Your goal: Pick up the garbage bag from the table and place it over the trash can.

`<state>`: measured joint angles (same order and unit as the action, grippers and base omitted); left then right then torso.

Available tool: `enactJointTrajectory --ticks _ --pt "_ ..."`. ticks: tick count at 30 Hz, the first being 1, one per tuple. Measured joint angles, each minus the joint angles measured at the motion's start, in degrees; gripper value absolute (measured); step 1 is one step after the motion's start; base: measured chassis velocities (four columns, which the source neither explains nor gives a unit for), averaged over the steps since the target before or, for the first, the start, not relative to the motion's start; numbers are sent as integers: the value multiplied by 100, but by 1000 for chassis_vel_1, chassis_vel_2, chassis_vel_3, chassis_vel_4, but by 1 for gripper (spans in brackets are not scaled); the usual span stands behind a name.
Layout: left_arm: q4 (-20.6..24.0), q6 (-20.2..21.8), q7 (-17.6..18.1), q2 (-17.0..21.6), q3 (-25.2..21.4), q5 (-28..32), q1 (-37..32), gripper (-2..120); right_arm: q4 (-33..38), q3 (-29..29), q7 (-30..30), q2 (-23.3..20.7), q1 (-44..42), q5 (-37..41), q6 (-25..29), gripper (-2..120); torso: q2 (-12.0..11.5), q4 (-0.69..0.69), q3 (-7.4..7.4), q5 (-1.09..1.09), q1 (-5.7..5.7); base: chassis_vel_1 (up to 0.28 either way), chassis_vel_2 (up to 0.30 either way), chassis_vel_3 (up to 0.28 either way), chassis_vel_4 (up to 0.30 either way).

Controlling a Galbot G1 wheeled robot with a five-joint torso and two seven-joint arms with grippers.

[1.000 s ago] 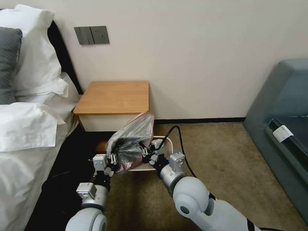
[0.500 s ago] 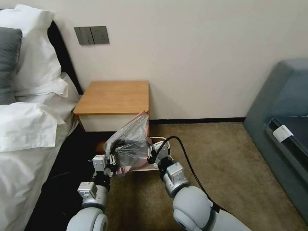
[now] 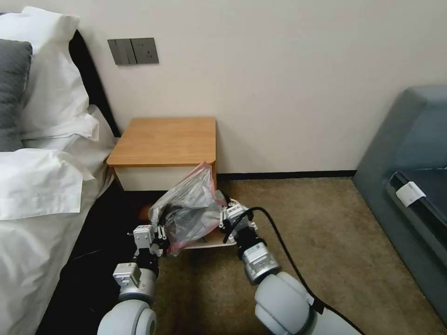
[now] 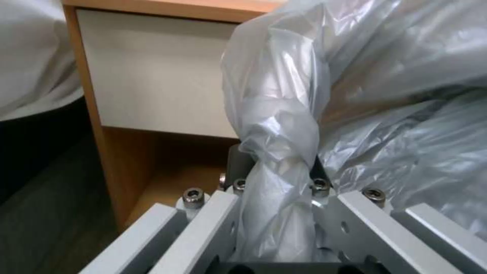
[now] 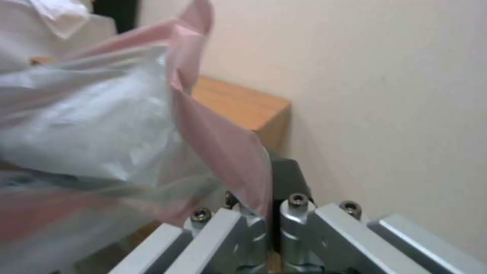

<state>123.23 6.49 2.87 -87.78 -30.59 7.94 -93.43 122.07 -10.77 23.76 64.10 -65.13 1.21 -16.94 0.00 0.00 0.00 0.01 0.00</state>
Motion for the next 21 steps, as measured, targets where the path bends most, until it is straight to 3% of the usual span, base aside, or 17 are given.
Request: enactJointTrajectory --ticks 10,21 --pt "1 4 0 -4 17 49 25 4 262 497 -72 -420 -316 392 -39 0 0 0 0 0 0 0 0 0 0" --pt "114 28 -6 13 -27 282 21 4 688 826 5 -850 -671 1803 -523 0 0 0 0 0 0 0 0 0 0"
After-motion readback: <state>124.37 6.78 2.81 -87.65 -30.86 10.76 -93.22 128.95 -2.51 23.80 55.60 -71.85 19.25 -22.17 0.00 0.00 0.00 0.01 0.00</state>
